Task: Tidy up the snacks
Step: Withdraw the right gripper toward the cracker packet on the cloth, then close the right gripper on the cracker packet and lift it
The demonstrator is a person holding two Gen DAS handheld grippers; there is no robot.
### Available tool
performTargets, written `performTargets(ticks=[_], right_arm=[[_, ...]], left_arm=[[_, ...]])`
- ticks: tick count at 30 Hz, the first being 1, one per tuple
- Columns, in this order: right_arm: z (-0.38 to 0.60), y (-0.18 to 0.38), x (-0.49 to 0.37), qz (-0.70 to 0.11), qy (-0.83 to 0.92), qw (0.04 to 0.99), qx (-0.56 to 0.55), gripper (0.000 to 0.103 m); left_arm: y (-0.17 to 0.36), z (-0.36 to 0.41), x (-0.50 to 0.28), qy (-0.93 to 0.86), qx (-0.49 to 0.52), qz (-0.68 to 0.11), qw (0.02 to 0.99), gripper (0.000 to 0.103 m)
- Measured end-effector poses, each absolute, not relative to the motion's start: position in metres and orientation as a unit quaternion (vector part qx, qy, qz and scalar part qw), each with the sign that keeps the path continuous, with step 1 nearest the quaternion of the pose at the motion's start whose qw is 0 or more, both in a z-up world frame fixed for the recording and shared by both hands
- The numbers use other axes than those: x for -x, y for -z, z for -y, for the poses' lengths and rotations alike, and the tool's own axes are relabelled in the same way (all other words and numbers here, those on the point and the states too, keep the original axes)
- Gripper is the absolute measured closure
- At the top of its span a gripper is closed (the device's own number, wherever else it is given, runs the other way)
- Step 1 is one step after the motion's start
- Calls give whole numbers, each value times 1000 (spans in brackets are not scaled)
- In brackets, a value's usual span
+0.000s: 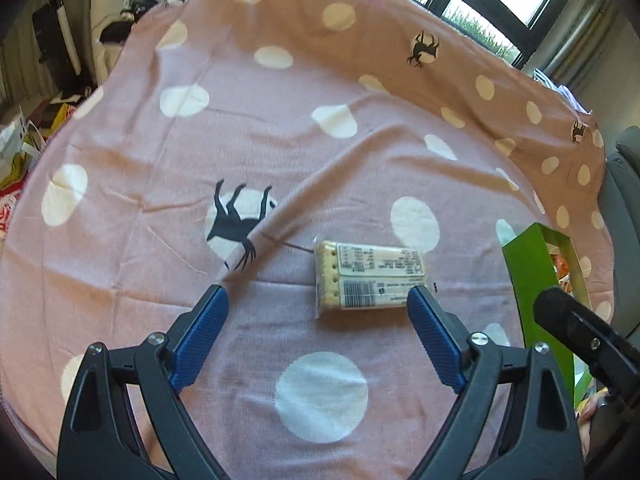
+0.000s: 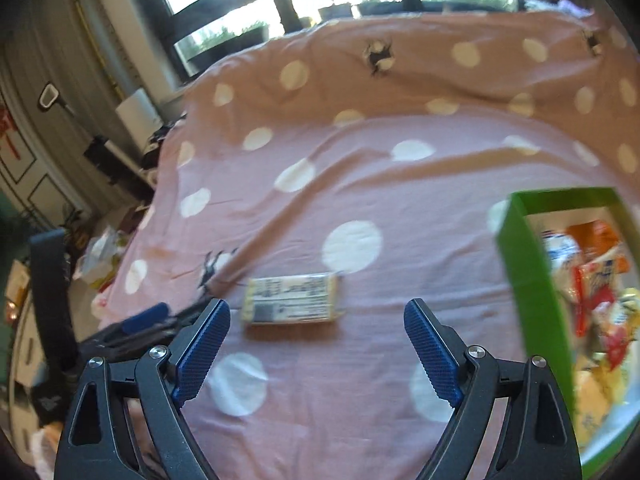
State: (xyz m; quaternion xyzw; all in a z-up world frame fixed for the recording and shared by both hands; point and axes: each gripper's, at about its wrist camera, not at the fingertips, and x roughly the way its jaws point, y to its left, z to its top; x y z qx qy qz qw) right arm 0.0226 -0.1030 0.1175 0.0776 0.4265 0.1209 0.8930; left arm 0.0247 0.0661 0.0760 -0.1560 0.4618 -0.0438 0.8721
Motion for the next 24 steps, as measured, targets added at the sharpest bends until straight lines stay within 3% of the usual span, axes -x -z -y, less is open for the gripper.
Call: performTargets(ticks=[6, 14, 17, 20, 21, 24], right_arm=[[92, -86, -56, -472, -154, 860, -120, 14], [91, -44, -94, -522, -146, 828, -142, 15], [87, -30, -103, -533, -143, 823, -133, 22], [83, -24, -104, -527, -138, 830, -116, 38], [81, -24, -103, -523, -143, 833, -114, 44], [82, -22, -103, -522, -142, 832, -122, 44]], left_arm=[[-51, -56, -38, 64, 158, -487, 857, 14], [-33, -47, -57, 82, 160, -498, 848, 32], [-32, -44, -60, 89, 155, -495, 850, 43], [-30, -43, -62, 104, 165, -493, 848, 55], [-30, -43, -62, 104, 169, -494, 847, 54], [-32, -42, -59, 105, 164, -492, 849, 54]])
